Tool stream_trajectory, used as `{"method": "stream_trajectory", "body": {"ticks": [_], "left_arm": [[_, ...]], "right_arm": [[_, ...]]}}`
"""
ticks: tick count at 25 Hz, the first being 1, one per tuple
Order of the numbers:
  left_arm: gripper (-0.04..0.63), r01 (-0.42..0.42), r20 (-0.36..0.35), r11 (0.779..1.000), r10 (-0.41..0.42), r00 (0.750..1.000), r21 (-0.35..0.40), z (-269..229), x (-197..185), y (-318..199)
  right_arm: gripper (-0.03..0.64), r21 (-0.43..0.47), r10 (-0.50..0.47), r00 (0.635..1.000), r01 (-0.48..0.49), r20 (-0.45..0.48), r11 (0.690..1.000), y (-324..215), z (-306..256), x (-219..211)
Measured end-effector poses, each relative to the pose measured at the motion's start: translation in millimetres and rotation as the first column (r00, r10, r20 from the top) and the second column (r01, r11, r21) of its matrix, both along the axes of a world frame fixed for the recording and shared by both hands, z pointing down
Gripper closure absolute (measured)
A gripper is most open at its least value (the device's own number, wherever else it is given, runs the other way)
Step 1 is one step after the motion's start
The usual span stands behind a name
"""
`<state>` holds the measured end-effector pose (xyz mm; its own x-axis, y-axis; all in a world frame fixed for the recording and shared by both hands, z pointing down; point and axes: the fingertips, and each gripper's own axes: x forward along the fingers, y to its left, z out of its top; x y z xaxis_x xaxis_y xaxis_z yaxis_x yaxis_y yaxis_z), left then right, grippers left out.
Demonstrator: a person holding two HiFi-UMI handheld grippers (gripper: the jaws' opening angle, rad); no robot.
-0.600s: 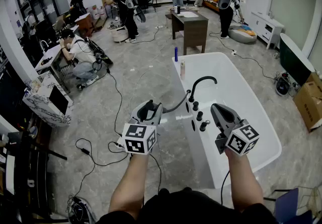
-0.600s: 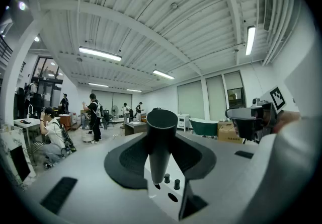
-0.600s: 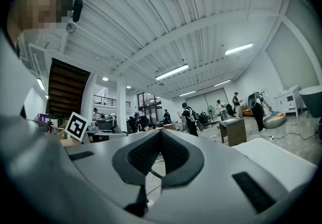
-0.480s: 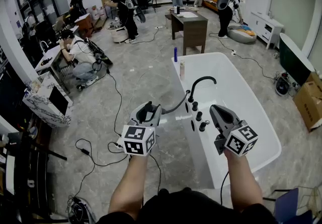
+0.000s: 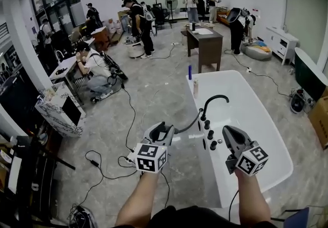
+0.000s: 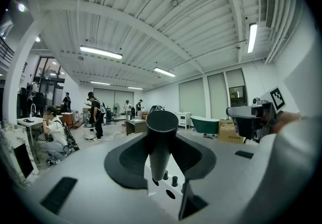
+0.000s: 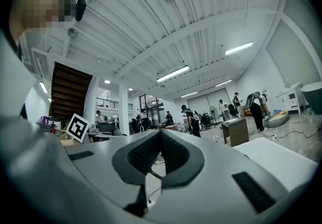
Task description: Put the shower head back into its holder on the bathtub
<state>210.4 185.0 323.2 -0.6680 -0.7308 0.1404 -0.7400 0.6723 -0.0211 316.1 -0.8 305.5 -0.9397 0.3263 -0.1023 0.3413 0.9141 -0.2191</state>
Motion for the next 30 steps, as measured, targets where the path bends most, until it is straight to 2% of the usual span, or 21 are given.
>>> {"method": "stream_trajectory", "body": {"ticks": [6,11,15,23,30], "left_arm": [[0.443,0.018,0.023,1.0,-0.018,1.0,-0.002,-2.9,6.6,-4.3],[0.443,0.024,-0.002,1.0,-0.024,1.0,0.006,3.8,4.0,-11.4],[0.443,0.026,-0.021,0.998,-0.025,0.999,0.051,5.7,-4.6,-19.0],[0.443,0.005,0.009,0.997,-0.005,1.0,0.076,-7.1,-55.2,-33.8],[0.443,-0.01,0.078,0.998,0.005,0.997,0.069,-25.7,-120.2,-43.7]], "right_arm": [[0.603,-0.042,-0.033,0.999,0.033,-0.006,0.999,-6.1,9.3,1.2],[0.603,-0.074,-0.056,0.998,0.054,-0.025,0.996,-11.3,17.2,-2.4],[0.601,-0.069,-0.05,0.997,0.047,-0.05,0.997,-22.3,24.5,-13.7],[0.601,-0.057,-0.025,0.996,0.021,-0.084,0.998,-38.9,27.8,-56.4],[0.601,-0.036,-0.018,0.991,0.013,-0.129,0.999,-41.2,39.2,-118.1]]}}
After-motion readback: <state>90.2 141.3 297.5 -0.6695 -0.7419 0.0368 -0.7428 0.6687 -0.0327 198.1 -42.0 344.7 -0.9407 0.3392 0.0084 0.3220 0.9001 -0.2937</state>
